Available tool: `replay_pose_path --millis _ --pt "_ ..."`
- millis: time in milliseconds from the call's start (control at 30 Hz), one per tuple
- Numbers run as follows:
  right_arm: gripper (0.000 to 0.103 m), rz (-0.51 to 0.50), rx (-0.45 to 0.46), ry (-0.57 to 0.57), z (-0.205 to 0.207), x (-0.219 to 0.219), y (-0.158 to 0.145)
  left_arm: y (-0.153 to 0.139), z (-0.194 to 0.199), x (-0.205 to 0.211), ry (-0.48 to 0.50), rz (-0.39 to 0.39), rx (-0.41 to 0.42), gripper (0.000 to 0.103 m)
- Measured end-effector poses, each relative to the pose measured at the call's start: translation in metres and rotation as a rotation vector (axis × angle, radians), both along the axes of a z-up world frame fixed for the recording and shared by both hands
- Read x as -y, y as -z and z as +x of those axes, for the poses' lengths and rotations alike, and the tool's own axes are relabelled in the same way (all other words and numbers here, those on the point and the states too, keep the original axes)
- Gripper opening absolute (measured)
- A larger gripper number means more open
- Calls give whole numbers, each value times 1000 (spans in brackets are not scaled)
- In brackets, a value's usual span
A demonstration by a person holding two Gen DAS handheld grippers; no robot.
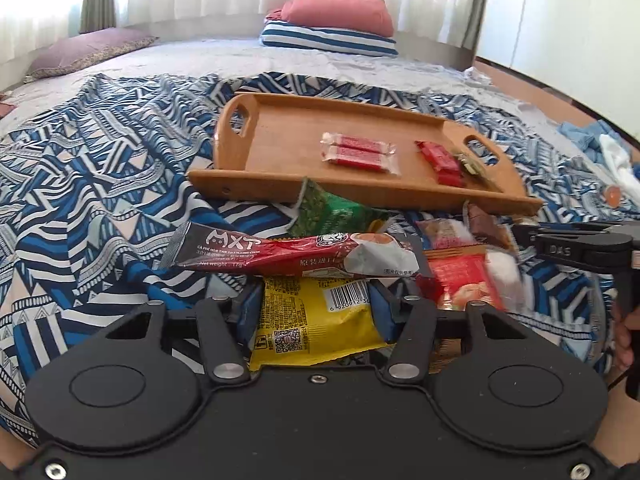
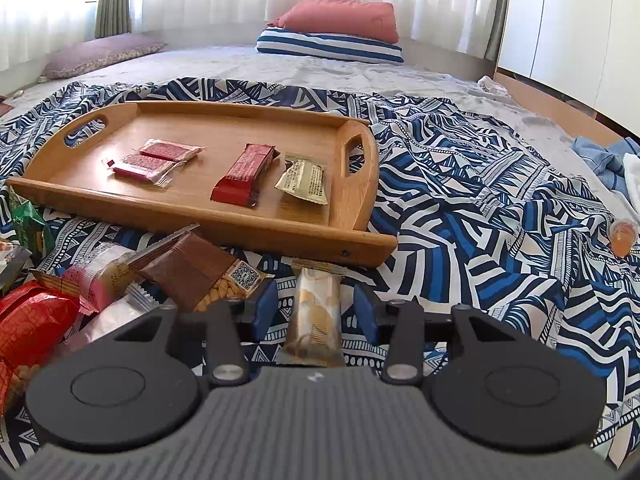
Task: Organize snacks
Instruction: 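Hold the yellow chip bag with the left tool while the right tool grasps a cream-wrapped bar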
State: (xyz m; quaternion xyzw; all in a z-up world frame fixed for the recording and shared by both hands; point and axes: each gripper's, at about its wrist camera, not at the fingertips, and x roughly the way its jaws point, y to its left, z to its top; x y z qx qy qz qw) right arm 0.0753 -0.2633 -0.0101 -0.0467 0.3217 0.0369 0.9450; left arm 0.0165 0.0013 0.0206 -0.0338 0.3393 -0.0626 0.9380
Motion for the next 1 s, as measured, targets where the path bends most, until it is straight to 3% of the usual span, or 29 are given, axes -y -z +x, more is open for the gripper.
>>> replay_pose_path --millis 33,167,267,333,500,800,1000 --pt "29 3 3 -5 -1 0 -1 -3 -2 1 10 -7 3 52" --pt "28 -4 30 -40 -9 -6 -10 -18 -6 2 49 -37 7 52" --pt "28 -2 52 -65 -15 -10 -19 -24 0 -11 60 -197 -55 52" --pt "28 6 59 -71 -18 -11 -24 -25 4 -16 48 -250 -81 52" --pt "28 42 63 -78 -20 -10 -32 -30 -3 -9 21 -90 4 52" --pt "29 55 46 -71 -20 -9 -28 -14 -1 -14 -14 -101 -35 52" --pt "29 50 39 -66 -21 -8 -25 -19 -8 -10 11 -64 36 74"
